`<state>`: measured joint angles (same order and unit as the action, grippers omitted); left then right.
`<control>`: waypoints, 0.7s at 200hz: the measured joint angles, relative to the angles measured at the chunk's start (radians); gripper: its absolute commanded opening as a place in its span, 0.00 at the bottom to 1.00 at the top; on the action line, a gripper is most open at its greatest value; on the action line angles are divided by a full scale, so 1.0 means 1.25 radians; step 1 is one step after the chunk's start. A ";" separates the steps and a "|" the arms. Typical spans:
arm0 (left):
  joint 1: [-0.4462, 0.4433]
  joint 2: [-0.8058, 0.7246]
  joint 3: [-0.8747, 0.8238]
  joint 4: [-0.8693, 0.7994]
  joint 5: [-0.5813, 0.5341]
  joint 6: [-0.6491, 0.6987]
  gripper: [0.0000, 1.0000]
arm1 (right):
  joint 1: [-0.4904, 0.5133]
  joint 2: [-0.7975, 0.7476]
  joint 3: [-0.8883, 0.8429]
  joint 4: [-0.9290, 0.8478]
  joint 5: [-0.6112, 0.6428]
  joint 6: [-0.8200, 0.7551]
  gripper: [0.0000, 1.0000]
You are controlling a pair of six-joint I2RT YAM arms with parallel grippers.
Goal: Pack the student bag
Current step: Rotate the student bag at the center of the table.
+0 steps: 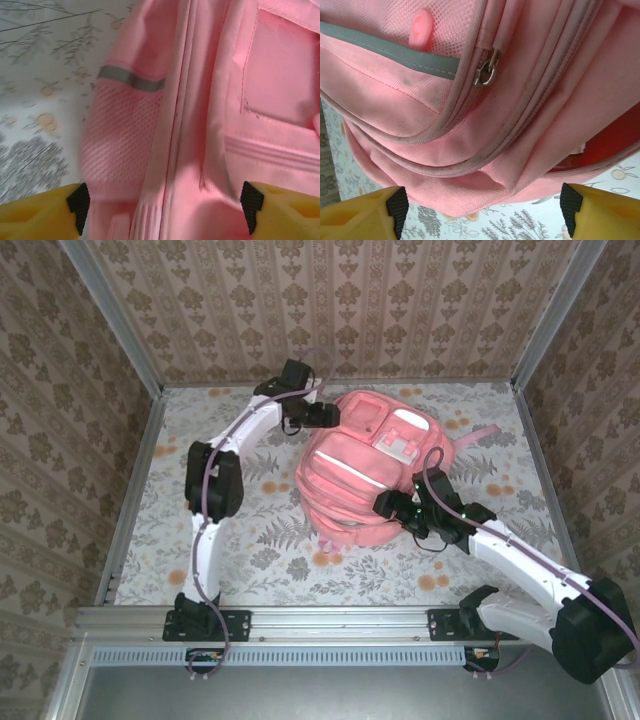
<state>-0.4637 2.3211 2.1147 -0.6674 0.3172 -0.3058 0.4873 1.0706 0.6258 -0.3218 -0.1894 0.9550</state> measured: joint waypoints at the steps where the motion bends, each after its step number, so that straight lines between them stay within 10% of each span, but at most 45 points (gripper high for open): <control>1: 0.000 0.003 0.003 0.000 0.002 0.001 0.78 | 0.001 0.002 -0.001 0.002 0.000 0.000 0.84; 47: 0.031 0.094 0.072 0.011 0.129 -0.012 0.65 | 0.006 0.079 -0.006 0.054 0.003 0.018 0.84; 95: 0.023 0.071 -0.022 0.118 0.154 -0.036 0.00 | 0.005 0.166 0.059 0.058 0.003 -0.007 0.81; 140: 0.044 -0.070 -0.234 0.211 0.087 -0.066 0.00 | -0.037 0.214 0.095 0.035 -0.004 -0.081 0.78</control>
<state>-0.4084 2.2341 1.8225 -0.4034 0.4259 -0.3882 0.4408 1.3384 0.7448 -0.2775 -0.1940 0.8539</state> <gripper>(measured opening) 0.051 0.783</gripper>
